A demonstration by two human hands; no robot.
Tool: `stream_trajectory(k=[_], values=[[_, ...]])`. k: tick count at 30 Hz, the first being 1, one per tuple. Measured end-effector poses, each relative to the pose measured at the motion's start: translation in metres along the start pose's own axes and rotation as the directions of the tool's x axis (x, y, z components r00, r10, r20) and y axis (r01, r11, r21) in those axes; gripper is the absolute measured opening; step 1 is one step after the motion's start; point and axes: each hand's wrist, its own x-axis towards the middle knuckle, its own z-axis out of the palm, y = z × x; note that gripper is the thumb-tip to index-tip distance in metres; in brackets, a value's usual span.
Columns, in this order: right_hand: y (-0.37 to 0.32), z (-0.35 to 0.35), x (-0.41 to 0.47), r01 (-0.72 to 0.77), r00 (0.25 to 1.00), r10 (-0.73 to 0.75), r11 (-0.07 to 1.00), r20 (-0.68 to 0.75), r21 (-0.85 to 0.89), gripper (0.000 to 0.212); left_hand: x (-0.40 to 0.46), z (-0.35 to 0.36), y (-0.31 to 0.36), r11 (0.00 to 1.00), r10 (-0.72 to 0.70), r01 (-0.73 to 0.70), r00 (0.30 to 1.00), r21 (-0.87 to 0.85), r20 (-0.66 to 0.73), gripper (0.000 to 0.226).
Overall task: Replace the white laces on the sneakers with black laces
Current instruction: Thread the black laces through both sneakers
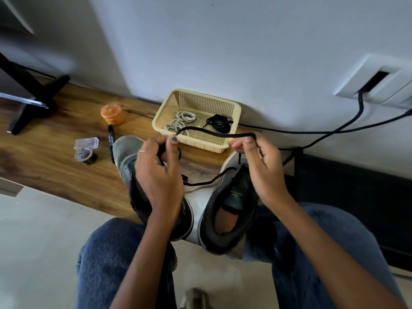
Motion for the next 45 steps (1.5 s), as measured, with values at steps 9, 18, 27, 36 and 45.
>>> stream_trajectory(k=[9, 18, 27, 36, 45], values=[[-0.009, 0.002, -0.007, 0.359, 0.932, -0.233, 0.707, 0.279, -0.609, 0.058, -0.020, 0.017, 0.001, 0.979, 0.166, -0.202, 0.865, 0.025, 0.473, 0.028], [0.003, -0.017, 0.006, 0.110, 0.981, -0.186, 0.785, -0.061, -0.610, 0.022, -0.010, 0.009, -0.004, 0.999, 0.028, -0.037, 0.922, 0.015, 0.386, 0.029], [0.007, -0.039, 0.019, -0.280, 0.863, 0.228, 0.959, -0.451, -0.050, 0.021, -0.004, 0.005, 0.002, 0.952, -0.233, 0.275, 0.937, -0.138, 0.260, 0.013], [-0.002, -0.027, 0.013, -0.320, 0.944, 0.329, 0.931, 0.024, -0.177, 0.029, 0.009, -0.002, 0.010, 0.619, -0.500, 0.499, 0.846, -0.606, 0.186, 0.005], [0.013, -0.038, 0.017, -0.319, 0.947, 0.280, 0.794, -0.156, -0.517, 0.032, 0.021, -0.013, 0.009, 0.423, -0.626, 0.562, 0.748, -0.710, 0.219, 0.013]])
